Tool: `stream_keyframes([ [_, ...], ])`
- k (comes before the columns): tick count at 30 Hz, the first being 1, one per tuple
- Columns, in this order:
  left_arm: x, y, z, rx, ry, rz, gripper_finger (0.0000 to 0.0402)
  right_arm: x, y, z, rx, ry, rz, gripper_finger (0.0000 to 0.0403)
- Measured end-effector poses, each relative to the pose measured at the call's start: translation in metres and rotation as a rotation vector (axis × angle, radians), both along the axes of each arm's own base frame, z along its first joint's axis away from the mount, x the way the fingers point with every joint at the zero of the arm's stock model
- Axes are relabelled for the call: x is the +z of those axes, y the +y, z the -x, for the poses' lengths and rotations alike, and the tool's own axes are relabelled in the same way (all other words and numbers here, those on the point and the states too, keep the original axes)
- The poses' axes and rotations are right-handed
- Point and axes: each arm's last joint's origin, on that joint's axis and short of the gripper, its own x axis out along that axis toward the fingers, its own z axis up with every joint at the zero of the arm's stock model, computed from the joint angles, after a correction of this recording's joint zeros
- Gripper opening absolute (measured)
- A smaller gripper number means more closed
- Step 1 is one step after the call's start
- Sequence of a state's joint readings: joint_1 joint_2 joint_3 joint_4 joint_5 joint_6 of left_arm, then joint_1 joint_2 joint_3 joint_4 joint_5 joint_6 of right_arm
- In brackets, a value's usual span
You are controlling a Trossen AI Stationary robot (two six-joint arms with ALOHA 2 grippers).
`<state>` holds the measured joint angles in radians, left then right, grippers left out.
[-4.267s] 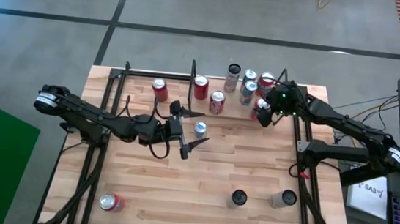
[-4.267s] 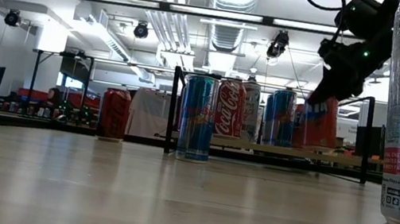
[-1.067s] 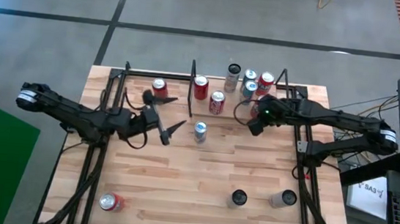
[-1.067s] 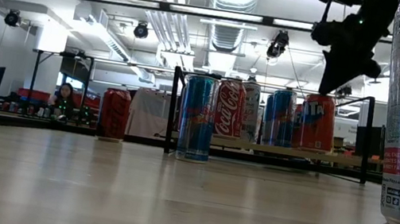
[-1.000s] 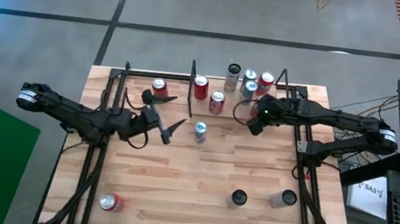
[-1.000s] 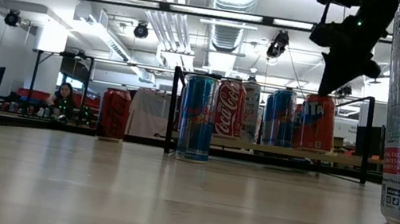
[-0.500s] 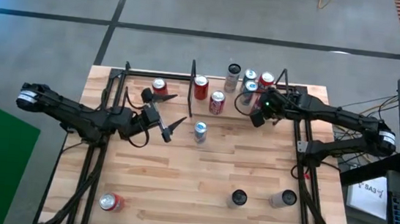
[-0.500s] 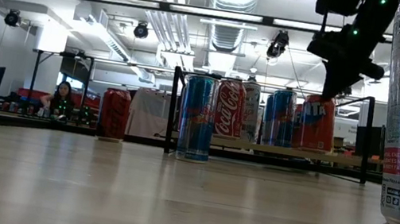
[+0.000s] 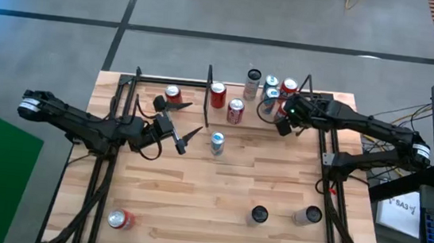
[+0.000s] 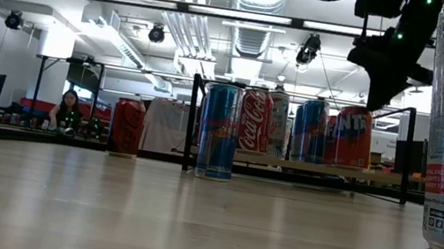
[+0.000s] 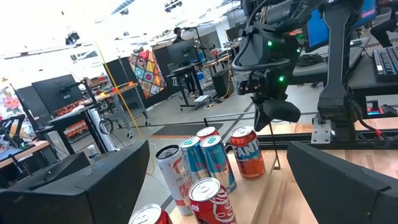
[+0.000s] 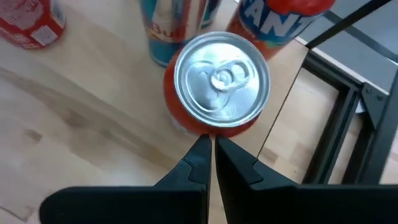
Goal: Place canned beverage on shelf
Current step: Put the red soda can on the shelf
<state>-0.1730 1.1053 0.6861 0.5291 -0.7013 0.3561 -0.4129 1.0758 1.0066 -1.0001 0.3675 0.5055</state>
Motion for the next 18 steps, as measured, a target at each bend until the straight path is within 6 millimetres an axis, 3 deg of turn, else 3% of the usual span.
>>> stream_keyframes([
  [10, 0.000, 0.000, 0.000, 0.000, -0.004, 0.006, 0.0366, 0.032, -0.001, -0.007, 0.037, -0.114, -0.030, 0.0012],
  [18, 0.000, 0.000, 0.000, 0.000, -0.004, 0.006, 0.0366, 0.023, -0.005, -0.021, 0.059, -0.089, -0.095, 0.0012],
])
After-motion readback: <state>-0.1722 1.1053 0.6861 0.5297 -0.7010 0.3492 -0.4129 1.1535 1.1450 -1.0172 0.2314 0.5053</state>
